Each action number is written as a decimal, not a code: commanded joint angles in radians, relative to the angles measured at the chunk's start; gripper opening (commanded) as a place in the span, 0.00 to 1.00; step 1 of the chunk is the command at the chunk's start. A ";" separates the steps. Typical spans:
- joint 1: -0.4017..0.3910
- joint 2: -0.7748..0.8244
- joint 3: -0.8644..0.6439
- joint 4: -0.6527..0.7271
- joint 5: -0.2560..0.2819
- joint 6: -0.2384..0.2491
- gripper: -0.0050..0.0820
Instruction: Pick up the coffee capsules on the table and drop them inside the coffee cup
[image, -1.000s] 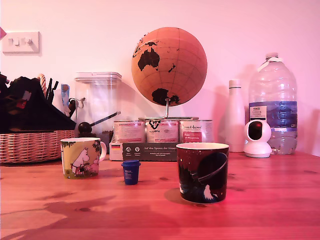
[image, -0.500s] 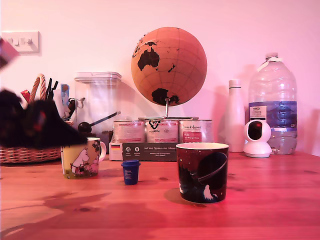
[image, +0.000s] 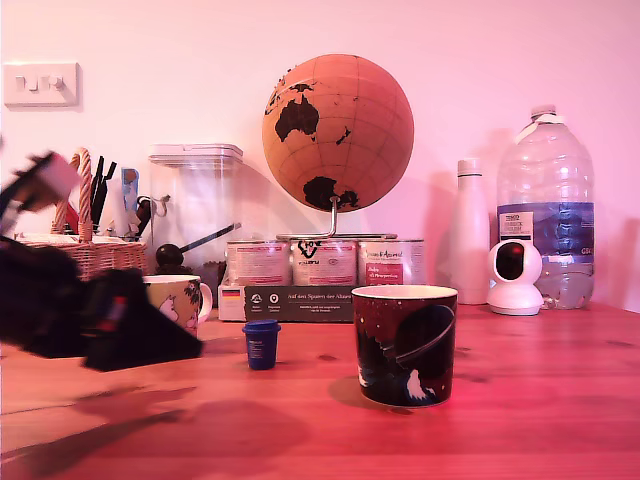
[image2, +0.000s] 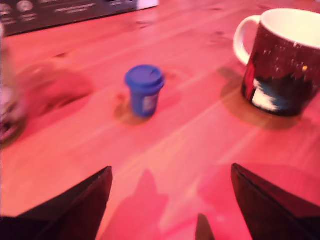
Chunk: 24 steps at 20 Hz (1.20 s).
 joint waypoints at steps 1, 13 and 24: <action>-0.016 0.030 0.024 0.014 0.000 0.003 0.85; -0.042 0.200 0.231 -0.076 -0.030 0.000 0.85; -0.042 0.274 0.451 -0.354 -0.052 0.000 0.85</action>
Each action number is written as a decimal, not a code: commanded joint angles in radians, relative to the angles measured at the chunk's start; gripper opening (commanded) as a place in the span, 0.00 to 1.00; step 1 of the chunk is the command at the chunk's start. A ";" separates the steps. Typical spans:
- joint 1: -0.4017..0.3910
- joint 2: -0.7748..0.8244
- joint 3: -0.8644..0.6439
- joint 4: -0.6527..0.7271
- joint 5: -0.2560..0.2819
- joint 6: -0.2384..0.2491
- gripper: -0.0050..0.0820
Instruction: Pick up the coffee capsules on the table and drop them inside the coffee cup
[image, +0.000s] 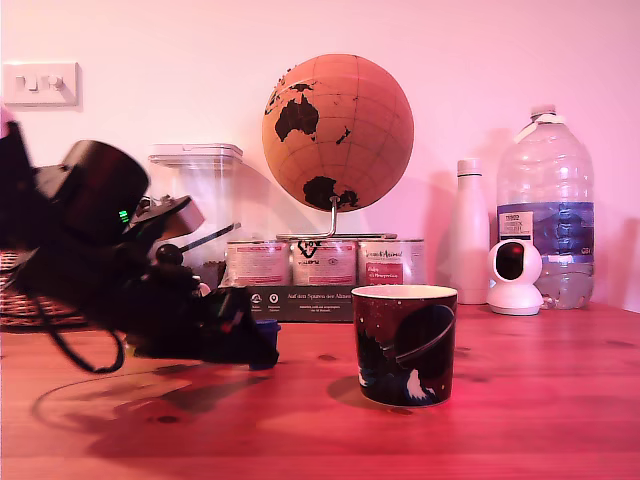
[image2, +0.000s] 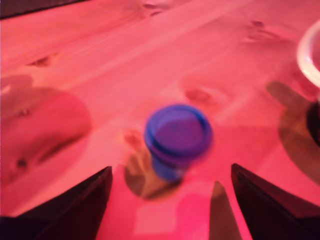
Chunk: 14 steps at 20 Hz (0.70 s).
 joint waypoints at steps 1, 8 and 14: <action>-0.003 0.040 0.028 -0.027 0.000 0.000 0.85; -0.010 0.061 0.056 -0.040 0.000 0.000 0.79; -0.010 0.061 0.056 -0.040 0.001 0.001 0.35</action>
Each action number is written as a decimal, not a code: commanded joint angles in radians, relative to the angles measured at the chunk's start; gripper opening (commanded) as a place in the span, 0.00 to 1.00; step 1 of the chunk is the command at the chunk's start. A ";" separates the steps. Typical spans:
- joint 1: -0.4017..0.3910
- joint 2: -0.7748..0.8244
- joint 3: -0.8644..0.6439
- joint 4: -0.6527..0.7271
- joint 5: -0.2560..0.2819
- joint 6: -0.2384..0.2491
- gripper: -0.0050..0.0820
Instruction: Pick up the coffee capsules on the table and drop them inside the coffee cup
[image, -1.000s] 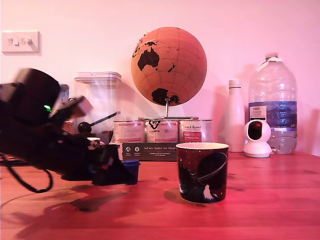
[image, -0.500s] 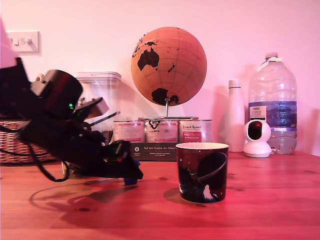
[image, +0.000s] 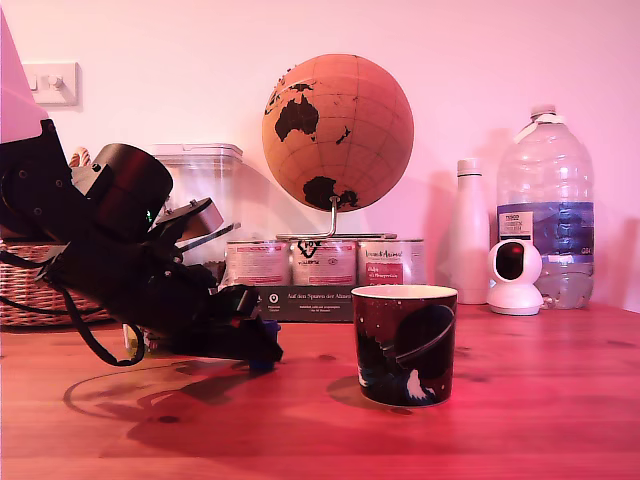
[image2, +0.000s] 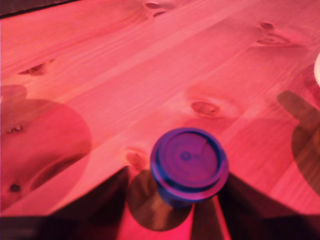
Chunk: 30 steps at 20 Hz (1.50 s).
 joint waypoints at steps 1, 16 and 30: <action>-0.004 0.028 0.000 0.001 0.001 0.001 0.34; -0.004 -0.195 0.000 -0.150 0.114 0.017 0.28; -0.110 -0.541 0.000 -0.436 0.161 0.053 0.28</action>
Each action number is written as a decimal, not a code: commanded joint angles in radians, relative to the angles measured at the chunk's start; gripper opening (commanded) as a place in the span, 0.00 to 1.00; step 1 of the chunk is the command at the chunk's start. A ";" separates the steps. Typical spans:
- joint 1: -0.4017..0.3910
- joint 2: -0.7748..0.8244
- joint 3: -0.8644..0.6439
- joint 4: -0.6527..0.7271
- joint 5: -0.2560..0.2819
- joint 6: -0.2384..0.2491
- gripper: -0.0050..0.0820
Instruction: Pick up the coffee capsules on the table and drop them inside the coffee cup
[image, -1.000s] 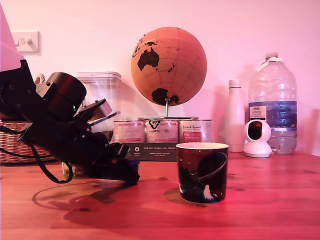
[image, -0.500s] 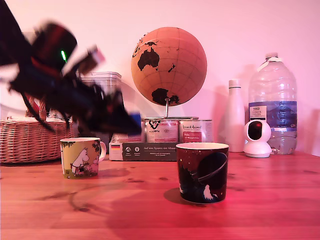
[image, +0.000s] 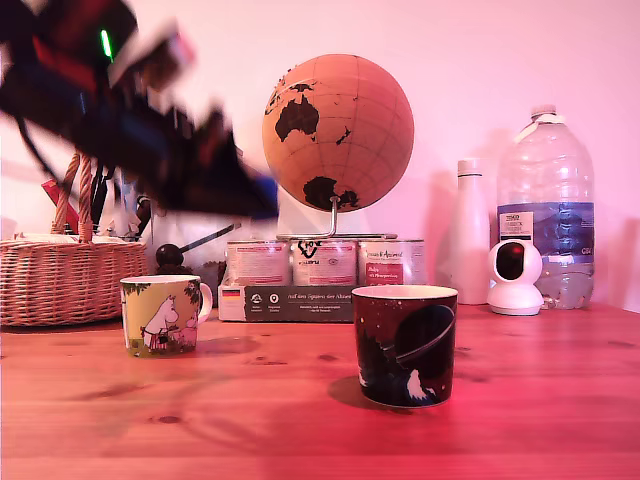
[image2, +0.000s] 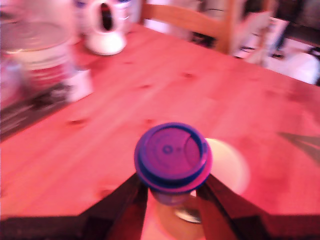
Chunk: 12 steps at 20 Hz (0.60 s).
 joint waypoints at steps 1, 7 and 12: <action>-0.029 0.015 -0.002 -0.008 -0.002 0.009 0.28; -0.078 0.015 -0.002 -0.012 -0.008 0.009 0.28; -0.081 0.015 0.000 -0.011 -0.024 0.008 0.28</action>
